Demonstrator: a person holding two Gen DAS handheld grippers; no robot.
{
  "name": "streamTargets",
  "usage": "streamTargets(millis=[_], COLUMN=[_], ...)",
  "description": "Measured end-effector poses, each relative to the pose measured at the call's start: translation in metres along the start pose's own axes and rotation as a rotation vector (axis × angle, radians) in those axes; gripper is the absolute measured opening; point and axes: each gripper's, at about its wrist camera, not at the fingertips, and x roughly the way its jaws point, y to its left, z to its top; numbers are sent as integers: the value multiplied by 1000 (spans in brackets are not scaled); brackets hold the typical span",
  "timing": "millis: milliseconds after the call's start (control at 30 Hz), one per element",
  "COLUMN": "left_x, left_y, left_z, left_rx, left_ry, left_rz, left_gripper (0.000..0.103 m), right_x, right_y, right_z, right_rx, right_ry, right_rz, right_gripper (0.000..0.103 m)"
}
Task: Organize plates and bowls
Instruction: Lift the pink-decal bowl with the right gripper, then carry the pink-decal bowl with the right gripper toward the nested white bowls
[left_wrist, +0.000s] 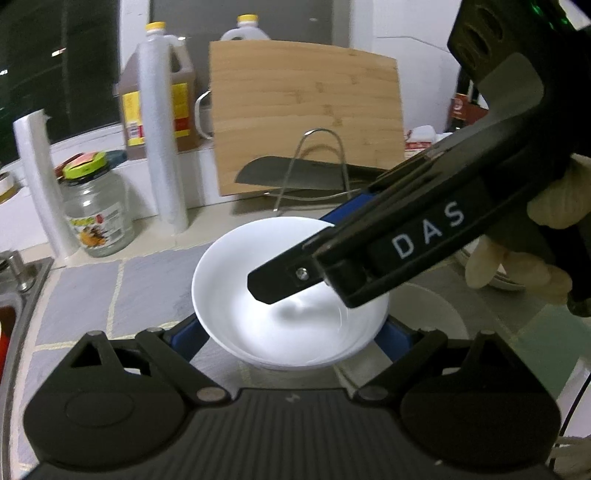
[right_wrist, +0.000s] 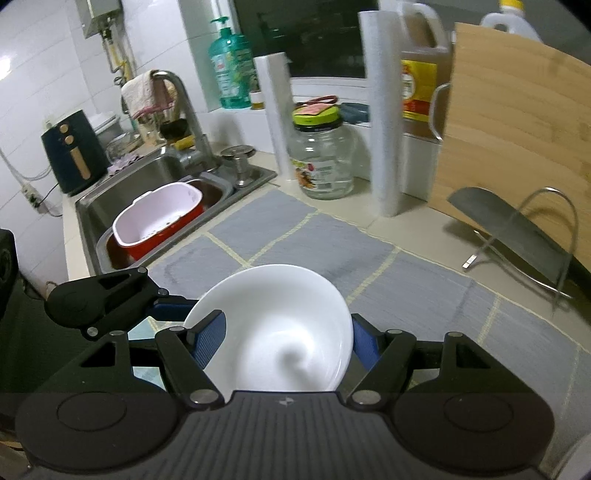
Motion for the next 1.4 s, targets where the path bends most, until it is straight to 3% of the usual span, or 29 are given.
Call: streamTargets(millis=[433,1400], left_x=[9,15], left_y=[-26,-51], left_z=[1,-4], left_rx=[61,95], left_ry=[12,57], left_rz=[-89,-160], left_gripper=[94,94], right_x=[-25,-42], right_y=[-19,-31], right_z=[-27,-61], right_rx=[70,147], right_ry=[-5,28], right_rz=[-71,-101], right_gripper=[77,77])
